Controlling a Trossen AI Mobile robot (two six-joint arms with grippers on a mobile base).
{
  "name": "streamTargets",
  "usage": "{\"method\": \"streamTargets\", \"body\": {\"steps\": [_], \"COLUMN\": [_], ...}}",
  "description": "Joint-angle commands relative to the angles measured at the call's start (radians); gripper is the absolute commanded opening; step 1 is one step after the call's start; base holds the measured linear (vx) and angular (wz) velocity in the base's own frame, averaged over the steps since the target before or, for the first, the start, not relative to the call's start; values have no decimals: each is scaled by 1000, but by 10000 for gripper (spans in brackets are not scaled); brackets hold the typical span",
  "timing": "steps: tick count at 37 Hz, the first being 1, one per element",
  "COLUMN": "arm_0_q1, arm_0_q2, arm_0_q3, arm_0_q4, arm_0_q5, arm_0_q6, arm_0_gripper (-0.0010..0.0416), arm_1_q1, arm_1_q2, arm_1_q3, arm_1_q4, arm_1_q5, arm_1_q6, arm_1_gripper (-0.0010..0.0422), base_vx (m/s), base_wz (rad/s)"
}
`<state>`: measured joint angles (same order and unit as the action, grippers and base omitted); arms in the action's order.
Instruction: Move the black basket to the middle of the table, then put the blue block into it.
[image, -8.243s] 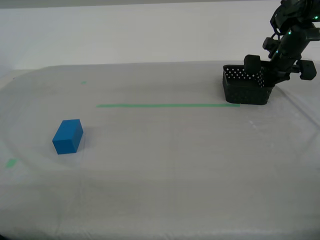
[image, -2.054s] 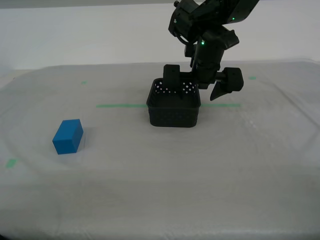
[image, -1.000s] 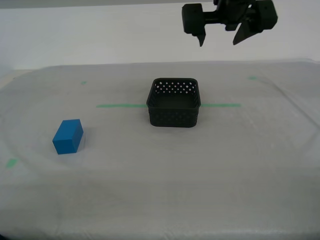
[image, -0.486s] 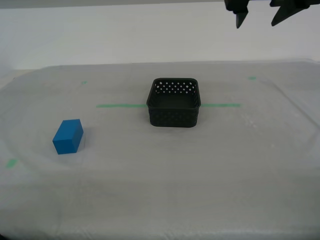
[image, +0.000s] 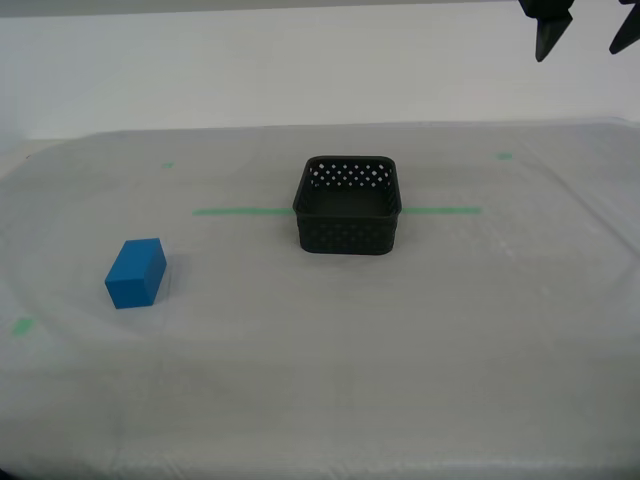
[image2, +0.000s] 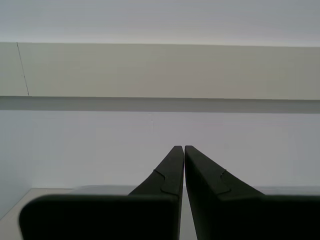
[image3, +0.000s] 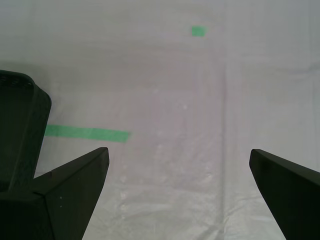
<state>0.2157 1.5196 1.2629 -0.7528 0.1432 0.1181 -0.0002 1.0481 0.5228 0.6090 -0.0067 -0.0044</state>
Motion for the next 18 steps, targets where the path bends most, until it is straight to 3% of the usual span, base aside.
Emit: {"method": "streamTargets", "body": {"steps": [1,18], "arm_0_q1": [-22,-45], "arm_0_q2": [-1,-1], "arm_0_q3": [0,0], "arm_0_q4": [-8,-14], "arm_0_q5": [-21,-19], "arm_0_q6": [-18,-18], "arm_0_gripper": [394,394], "arm_1_q1": [0,0], "arm_1_q2": [0,0], "arm_1_q3": [0,0], "arm_1_q4": [6,6], "arm_1_q5": [0,0], "arm_1_q6": [2,2], "arm_1_gripper": [0,0], "base_vx": [0,0], "base_wz": [0,0]}}
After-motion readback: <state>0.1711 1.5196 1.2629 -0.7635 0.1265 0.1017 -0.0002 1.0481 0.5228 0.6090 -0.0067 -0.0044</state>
